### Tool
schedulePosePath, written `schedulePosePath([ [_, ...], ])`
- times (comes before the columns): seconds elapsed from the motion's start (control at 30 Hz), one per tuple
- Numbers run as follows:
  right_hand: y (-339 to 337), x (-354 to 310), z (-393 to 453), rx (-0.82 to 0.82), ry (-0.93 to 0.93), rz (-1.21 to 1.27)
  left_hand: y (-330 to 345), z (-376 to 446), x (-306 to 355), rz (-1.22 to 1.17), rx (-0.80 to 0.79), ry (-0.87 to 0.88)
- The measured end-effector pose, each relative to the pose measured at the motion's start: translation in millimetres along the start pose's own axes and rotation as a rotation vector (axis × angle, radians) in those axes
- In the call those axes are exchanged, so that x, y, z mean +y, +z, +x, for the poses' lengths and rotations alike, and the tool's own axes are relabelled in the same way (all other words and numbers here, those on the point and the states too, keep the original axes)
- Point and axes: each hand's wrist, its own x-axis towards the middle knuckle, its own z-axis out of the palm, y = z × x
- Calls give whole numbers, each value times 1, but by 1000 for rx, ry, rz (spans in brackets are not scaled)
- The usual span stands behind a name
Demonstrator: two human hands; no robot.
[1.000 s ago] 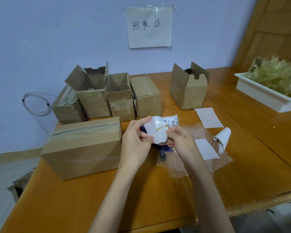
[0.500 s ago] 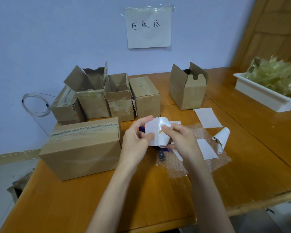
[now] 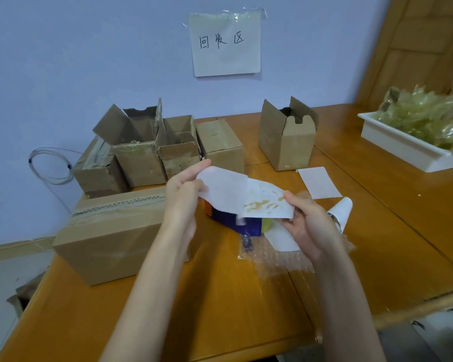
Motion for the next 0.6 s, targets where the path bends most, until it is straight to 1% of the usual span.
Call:
schedulePosePath([
  [0.13, -15, -6, 1, 63, -20, 131, 9, 2, 5, -14, 12, 35],
  [0.23, -14, -8, 0, 80, -27, 206, 20, 3, 1, -18, 49, 23],
  [0.3, -19, -7, -2, 89, -37, 243, 19, 6, -1, 11, 117, 32],
  [0.37, -31, -8, -6, 114, -75, 281, 8, 13, 3, -4, 228, 72],
  [0.43, -44, -13, -8, 195, -128, 268, -8, 22, 10, -68, 297, 86],
  [0.5, -47, -16, -7, 275, -137, 209, -19, 28, 14, -51, 246, 81],
  [0.53, -42, -15, -5, 258, -107, 148, -19, 28, 14, -33, 197, 84],
  [0.6, -25, -11, -3, 139, -8, 37, -11, 26, 11, -16, 137, 84],
])
